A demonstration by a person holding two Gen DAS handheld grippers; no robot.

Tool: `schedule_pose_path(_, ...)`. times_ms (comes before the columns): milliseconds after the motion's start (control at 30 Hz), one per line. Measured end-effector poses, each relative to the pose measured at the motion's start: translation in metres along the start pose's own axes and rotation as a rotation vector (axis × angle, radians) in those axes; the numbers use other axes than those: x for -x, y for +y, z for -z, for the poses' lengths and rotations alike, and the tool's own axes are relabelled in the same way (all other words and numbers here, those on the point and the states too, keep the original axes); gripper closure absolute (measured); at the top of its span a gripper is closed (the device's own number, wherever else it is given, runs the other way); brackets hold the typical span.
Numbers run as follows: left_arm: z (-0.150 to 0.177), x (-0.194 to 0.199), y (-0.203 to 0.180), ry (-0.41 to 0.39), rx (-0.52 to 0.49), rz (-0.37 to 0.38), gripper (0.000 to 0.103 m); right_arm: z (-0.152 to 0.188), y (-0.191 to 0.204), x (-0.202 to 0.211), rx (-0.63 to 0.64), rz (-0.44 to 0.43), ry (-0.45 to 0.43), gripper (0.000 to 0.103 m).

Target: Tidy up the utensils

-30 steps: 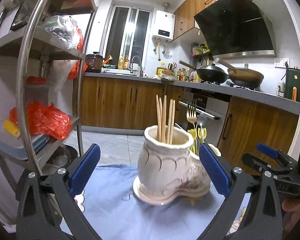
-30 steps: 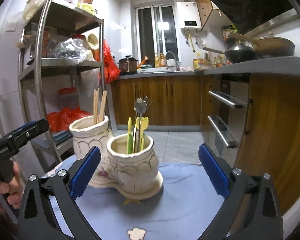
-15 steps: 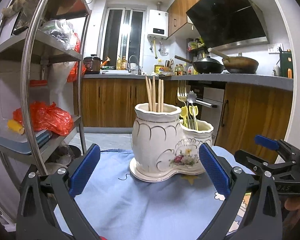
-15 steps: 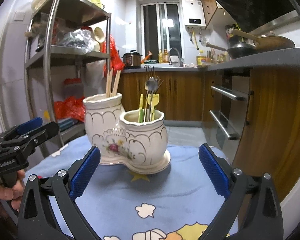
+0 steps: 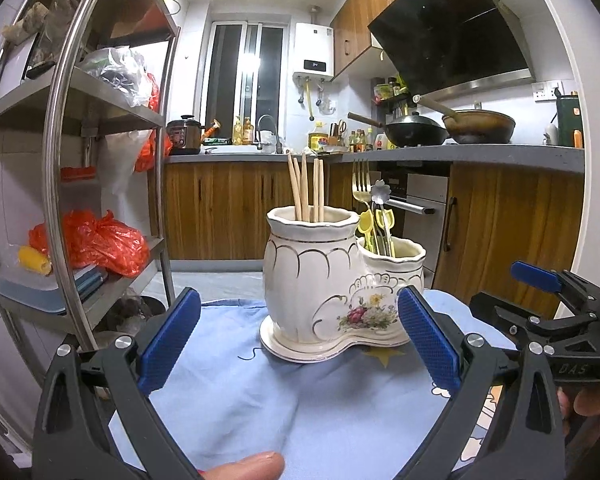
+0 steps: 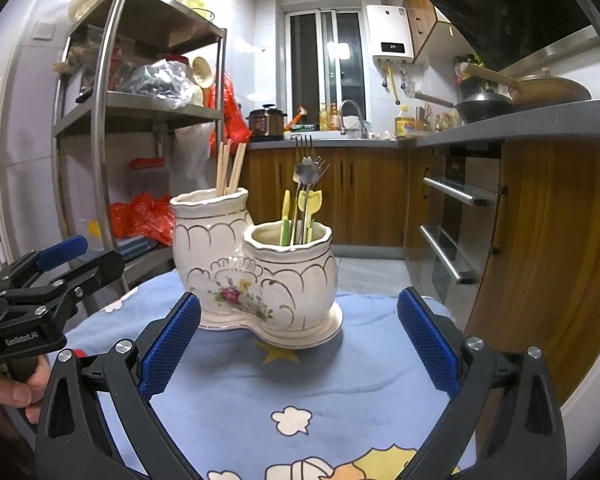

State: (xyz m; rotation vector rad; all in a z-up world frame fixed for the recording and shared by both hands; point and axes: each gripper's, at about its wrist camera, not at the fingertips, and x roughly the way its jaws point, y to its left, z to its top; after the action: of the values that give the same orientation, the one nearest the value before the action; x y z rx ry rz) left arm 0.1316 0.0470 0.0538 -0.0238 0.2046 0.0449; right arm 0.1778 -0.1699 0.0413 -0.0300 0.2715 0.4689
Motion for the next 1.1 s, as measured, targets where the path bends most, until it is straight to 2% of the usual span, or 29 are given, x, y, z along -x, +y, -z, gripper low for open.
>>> schedule_pose_path(1100,0.0009,0.0003,-0.0007,0.013,-0.002,-0.010,0.006,0.0000,0.0026,0.0001,0.002,-0.004,0.000,0.005)
